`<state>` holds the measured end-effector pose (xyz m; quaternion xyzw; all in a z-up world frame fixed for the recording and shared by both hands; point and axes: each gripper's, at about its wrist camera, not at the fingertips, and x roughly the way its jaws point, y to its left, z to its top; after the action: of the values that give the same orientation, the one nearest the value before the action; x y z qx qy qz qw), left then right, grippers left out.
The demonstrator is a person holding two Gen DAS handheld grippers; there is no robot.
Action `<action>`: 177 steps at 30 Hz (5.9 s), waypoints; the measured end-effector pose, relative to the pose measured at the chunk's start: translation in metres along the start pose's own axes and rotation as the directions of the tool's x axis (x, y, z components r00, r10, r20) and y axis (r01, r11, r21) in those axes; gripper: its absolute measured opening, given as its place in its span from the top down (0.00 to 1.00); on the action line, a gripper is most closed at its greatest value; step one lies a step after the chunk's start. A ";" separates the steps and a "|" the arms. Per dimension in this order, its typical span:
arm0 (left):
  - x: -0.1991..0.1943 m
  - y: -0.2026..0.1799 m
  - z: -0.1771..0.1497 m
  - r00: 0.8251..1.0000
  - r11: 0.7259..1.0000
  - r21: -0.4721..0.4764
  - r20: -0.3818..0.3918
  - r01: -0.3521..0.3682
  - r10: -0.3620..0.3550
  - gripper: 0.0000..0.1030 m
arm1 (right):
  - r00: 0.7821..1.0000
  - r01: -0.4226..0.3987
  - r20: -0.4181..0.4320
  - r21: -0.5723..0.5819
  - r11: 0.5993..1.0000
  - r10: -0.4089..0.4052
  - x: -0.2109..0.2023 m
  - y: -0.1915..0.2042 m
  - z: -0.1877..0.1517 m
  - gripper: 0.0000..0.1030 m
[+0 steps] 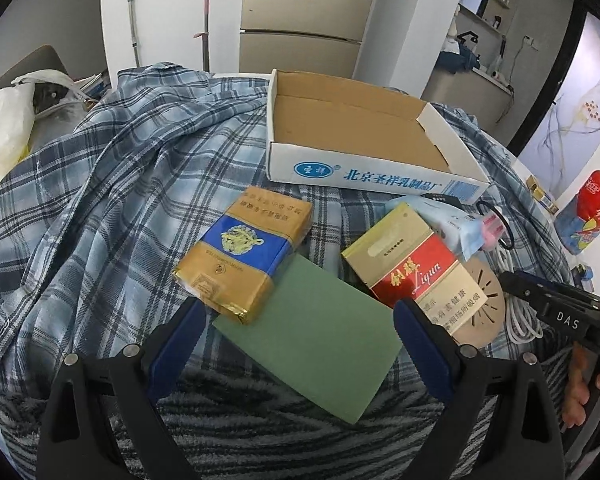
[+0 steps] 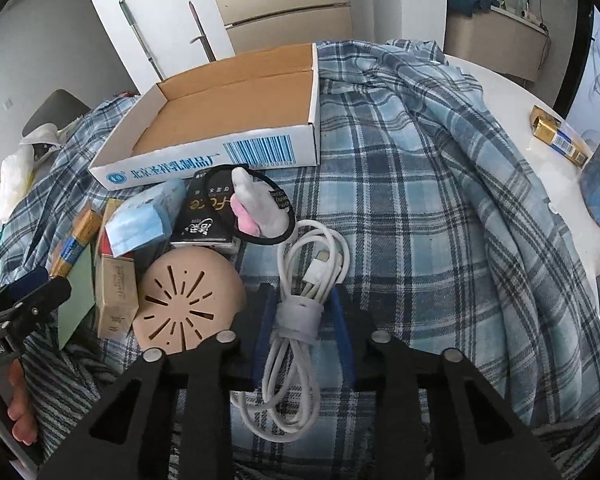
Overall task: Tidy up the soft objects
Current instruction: 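Grasp the coiled white cable with the right tool while the left tool lowers toward the gold-blue pack, then close the left tool on the gold-and-blue cigarette pack, then carry the pack in the left tool while the right tool carries the cable to the box, then open both tools to drop the pack and cable into the cardboard box, then lift both tools away from the box back over the table items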
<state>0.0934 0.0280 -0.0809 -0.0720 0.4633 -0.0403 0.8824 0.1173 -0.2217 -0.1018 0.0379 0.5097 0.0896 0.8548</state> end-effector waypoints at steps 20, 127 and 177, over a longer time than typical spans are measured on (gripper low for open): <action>-0.007 -0.001 0.055 0.998 0.975 0.221 0.062 0.014 -0.029 0.07 | 0.957 -0.101 0.266 -0.065 0.993 0.115 -0.064 0.008 0.019 0.79; 0.045 -0.039 0.144 0.962 0.984 0.144 0.264 -0.108 0.067 0.48 | 0.946 0.016 0.323 -0.144 0.989 0.032 0.026 0.051 0.130 0.79; -0.105 -0.065 0.132 0.794 0.985 0.148 0.607 -0.093 -0.016 0.06 | 0.788 0.003 0.608 -0.162 0.987 0.098 -0.106 0.048 0.129 0.27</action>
<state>0.1417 -0.0102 0.0893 0.0040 0.1527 -0.0363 0.9876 0.1762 -0.1915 0.0590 0.0113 0.1951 0.1331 0.9716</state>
